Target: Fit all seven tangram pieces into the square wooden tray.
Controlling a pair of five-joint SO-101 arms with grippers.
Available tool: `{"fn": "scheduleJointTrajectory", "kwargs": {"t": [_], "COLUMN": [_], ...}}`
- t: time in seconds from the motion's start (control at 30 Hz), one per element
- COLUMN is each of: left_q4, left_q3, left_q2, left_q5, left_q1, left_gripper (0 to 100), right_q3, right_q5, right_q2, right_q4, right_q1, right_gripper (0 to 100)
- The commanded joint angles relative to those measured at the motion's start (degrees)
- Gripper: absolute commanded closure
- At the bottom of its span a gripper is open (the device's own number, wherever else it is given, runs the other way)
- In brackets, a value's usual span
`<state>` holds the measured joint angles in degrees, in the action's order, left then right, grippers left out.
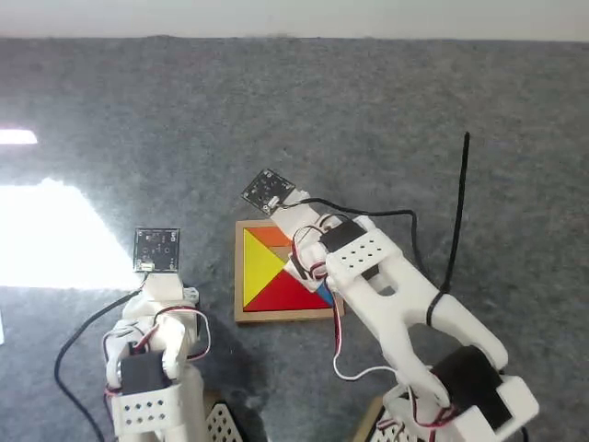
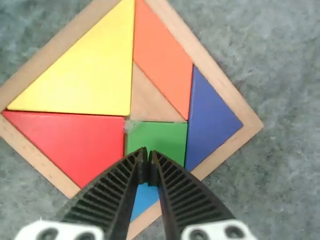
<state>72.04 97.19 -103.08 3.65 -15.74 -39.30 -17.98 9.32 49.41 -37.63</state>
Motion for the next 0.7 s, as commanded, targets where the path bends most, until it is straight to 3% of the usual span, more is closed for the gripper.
{"fn": "scheduleJointTrajectory", "kwargs": {"t": [0.0,0.47,0.67], "left_q4": [0.2,0.2,0.2], "left_q3": [-0.7,-0.7,-0.7], "left_q2": [-1.1,-1.1,-1.1], "left_q5": [-0.1,-0.1,-0.1], "left_q1": [-0.5,-0.5,-0.5], "left_gripper": [99,99,99], "right_q3": [0.4,-0.4,-0.5], "right_q5": [-1.0,-1.1,-0.6], "right_q2": [0.4,0.6,8.3], "right_q4": [2.7,10.2,8.5], "right_q1": [-1.7,-9.7,-3.7], "right_gripper": [97.8,97.9,97.9]}}
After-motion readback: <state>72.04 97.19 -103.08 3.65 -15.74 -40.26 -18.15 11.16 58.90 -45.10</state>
